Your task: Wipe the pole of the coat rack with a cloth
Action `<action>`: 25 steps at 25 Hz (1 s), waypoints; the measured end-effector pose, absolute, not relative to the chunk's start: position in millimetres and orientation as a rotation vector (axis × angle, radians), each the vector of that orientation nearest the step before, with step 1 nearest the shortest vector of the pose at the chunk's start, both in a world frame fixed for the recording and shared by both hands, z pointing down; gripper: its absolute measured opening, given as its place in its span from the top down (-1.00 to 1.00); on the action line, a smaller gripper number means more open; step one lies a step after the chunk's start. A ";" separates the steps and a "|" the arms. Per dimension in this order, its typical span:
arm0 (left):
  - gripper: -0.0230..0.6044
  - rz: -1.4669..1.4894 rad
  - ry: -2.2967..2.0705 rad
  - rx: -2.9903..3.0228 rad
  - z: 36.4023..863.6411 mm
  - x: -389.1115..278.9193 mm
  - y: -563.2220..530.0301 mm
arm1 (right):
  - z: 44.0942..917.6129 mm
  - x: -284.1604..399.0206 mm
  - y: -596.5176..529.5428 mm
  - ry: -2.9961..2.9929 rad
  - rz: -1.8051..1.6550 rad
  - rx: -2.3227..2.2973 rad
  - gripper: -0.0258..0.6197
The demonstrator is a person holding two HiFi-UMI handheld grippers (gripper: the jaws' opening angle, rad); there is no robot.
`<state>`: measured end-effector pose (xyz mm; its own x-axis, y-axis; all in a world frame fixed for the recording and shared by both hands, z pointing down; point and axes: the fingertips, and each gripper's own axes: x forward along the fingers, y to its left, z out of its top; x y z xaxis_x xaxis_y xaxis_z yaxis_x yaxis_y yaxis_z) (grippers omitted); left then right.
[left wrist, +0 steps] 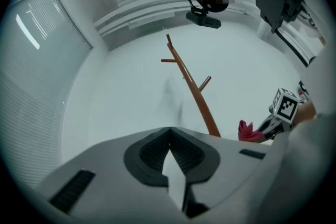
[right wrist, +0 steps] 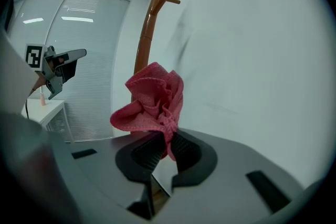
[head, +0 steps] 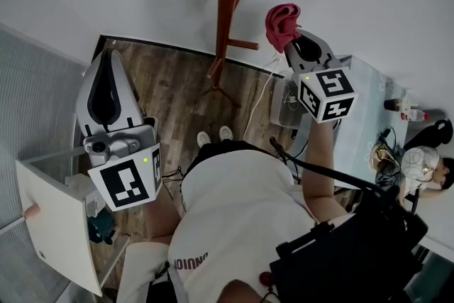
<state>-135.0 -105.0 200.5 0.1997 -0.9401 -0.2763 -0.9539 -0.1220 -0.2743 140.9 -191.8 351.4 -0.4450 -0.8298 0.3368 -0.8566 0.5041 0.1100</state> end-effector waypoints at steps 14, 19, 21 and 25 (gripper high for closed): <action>0.88 0.042 1.736 -2.129 205.5 -121.8 -110.8 | 252.6 109.6 -178.5 -2.664 -0.166 1.518 0.78; 0.88 0.030 1.742 -2.187 214.4 -113.0 -115.2 | 230.9 95.1 -172.0 -2.756 -0.232 1.534 0.78; 0.88 0.023 1.753 -2.210 218.6 -110.5 -116.8 | 226.9 90.6 -170.1 -2.775 -0.250 1.526 0.78; 0.88 0.020 1.751 -2.222 221.5 -109.2 -118.5 | 222.1 83.5 -167.6 -2.810 -0.261 1.508 0.78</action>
